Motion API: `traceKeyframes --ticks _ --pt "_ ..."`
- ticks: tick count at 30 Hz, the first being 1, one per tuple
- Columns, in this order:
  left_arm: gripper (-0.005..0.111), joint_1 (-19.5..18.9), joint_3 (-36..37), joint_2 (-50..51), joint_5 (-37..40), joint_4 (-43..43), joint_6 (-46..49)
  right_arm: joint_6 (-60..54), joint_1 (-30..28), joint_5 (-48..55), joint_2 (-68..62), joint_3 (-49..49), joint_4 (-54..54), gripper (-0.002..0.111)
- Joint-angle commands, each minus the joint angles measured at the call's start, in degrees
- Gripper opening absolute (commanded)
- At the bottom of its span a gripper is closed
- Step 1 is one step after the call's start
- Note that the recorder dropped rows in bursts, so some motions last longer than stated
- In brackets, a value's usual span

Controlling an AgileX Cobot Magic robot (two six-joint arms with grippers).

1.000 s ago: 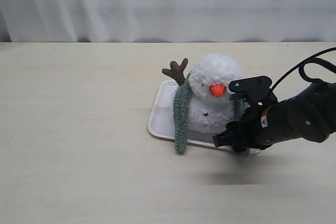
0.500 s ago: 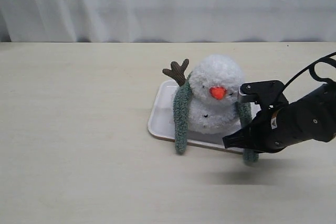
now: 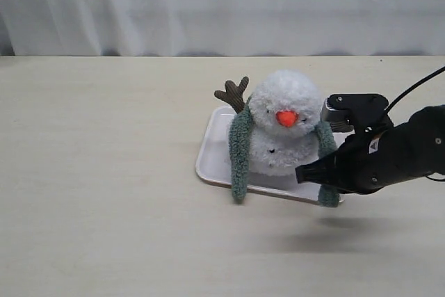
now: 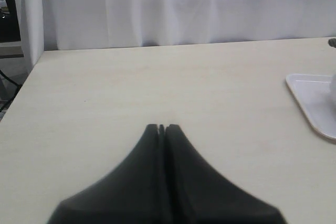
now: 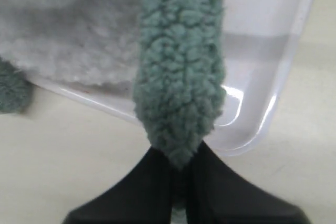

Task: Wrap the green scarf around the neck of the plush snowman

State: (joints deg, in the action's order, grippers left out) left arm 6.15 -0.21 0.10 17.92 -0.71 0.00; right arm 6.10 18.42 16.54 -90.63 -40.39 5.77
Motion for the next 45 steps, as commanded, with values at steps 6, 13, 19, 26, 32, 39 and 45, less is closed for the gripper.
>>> traceKeyframes --ticks 6,13,19,26,32,39,45 --pt "0.0 -0.1 0.2 -0.1 -0.5 -0.1 0.0 -40.5 -0.3 9.5 2.2 0.2 41.3 0.004" --pt "0.0 -0.1 0.2 -0.1 -0.5 -0.1 0.0 -49.0 -0.3 7.0 -1.8 0.2 50.3 0.004" --pt "0.0 -0.1 0.2 -0.1 -0.5 -0.1 0.0 -50.0 -0.3 1.2 -7.6 0.2 50.3 0.004" --pt "0.0 -0.1 0.2 -0.1 -0.5 -0.1 0.0 -53.2 -0.3 5.2 -7.7 -0.7 50.3 0.03" --pt "0.0 -0.1 0.2 -0.1 -0.5 -0.1 0.0 -53.4 -0.3 9.8 -6.5 -2.2 50.3 0.061" --pt "0.0 -0.1 0.2 -0.1 -0.5 -0.1 0.0 -51.9 -0.3 21.9 -0.9 -2.2 50.3 0.064" --pt "0.0 -0.1 0.2 -0.1 -0.5 -0.1 0.0 -52.3 -0.3 34.9 4.3 -2.2 50.3 0.064"
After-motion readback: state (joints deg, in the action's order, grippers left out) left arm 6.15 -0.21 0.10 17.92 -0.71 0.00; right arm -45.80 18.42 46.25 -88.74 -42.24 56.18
